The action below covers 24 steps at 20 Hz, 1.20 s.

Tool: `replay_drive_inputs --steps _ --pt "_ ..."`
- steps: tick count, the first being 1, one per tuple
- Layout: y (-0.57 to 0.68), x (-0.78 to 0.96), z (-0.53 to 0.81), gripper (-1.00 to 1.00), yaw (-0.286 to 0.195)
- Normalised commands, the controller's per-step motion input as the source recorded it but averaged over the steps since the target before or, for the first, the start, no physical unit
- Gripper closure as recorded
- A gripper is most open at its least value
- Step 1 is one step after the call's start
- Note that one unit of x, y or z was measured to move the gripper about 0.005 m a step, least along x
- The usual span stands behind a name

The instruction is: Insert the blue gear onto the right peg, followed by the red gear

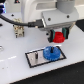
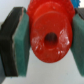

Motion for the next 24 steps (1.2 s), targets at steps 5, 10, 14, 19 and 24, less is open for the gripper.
replay_drive_inputs --steps 5,10,14,19,24 --pt "-0.13 0.50 0.00 1.00 0.000" --pt "-0.18 0.16 -0.12 1.00 0.000" --pt "-0.23 0.12 -0.05 1.00 0.000" --pt "-0.08 0.06 0.27 1.00 0.000" --pt "-0.12 0.03 0.24 1.00 0.000"
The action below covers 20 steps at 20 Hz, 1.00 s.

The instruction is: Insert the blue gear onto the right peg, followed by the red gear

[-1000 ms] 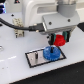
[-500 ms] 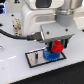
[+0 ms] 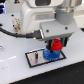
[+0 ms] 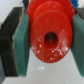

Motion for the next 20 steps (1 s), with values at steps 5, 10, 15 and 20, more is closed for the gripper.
replay_drive_inputs --steps 5,10,15,20 --pt "-0.18 0.14 0.02 1.00 0.000" --pt "-0.20 0.24 -0.02 1.00 0.000" --pt "-0.16 0.22 -0.03 1.00 0.000" --pt "0.11 0.38 0.31 1.00 0.000"
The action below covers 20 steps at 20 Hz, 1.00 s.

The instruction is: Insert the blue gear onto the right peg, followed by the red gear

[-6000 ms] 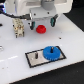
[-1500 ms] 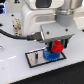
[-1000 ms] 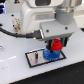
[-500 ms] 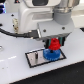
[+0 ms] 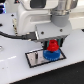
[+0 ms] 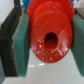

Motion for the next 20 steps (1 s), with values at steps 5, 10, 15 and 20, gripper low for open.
replay_drive_inputs --steps 5,10,15,20 --pt "0.01 0.30 0.15 1.00 0.000" --pt "-0.08 0.11 -0.01 1.00 0.000" --pt "-0.07 0.11 -0.05 1.00 0.000" --pt "-0.04 0.20 0.01 1.00 0.000"
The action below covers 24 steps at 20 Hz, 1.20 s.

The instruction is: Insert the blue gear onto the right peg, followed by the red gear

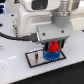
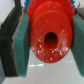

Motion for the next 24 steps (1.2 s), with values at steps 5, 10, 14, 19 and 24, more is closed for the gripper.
replay_drive_inputs --steps 5,10,14,19,24 --pt "-0.02 0.17 -0.02 1.00 0.000" --pt "-0.02 0.17 -0.12 1.00 0.000" --pt "-0.01 0.27 -0.11 1.00 0.000" --pt "0.06 0.21 -0.03 -1.00 0.000" --pt "0.11 0.05 0.26 -1.00 0.000"
